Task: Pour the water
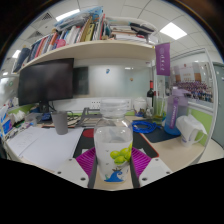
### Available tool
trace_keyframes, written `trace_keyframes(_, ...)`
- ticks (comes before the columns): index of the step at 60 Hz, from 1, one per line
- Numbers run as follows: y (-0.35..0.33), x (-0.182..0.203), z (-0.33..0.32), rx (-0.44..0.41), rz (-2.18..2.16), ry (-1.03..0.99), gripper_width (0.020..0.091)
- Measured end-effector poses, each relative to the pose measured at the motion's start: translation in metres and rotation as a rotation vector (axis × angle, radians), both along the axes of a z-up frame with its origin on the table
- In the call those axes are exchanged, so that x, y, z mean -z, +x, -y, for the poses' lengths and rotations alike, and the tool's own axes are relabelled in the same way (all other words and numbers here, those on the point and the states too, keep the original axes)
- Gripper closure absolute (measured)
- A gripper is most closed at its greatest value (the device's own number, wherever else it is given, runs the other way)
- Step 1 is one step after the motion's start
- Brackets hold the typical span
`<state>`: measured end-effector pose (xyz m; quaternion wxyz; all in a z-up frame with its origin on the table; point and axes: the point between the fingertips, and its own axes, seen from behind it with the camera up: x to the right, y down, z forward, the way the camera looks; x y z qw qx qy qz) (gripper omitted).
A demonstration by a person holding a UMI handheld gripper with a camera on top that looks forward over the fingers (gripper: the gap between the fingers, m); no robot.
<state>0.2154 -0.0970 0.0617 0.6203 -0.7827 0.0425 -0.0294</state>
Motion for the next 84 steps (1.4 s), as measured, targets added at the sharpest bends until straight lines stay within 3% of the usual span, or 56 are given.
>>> trace_keyframes(15,0.003,0.001,-0.002,-0.003,0.066,-0.013,0.072)
trace_keyframes(25,0.005,-0.041,-0.023,0.007,0.172,-0.037,0.0718)
trace_keyframes(49,-0.052,-0.117,-0.173,-0.199,1.028,-0.188,0.072)
trace_keyframes(62,-0.101,-0.112,-0.219,-0.354,1.483,-0.232,0.0719)
trace_keyframes(84,-0.126,-0.108,-0.253,-0.447,1.978,-0.298,0.0717)
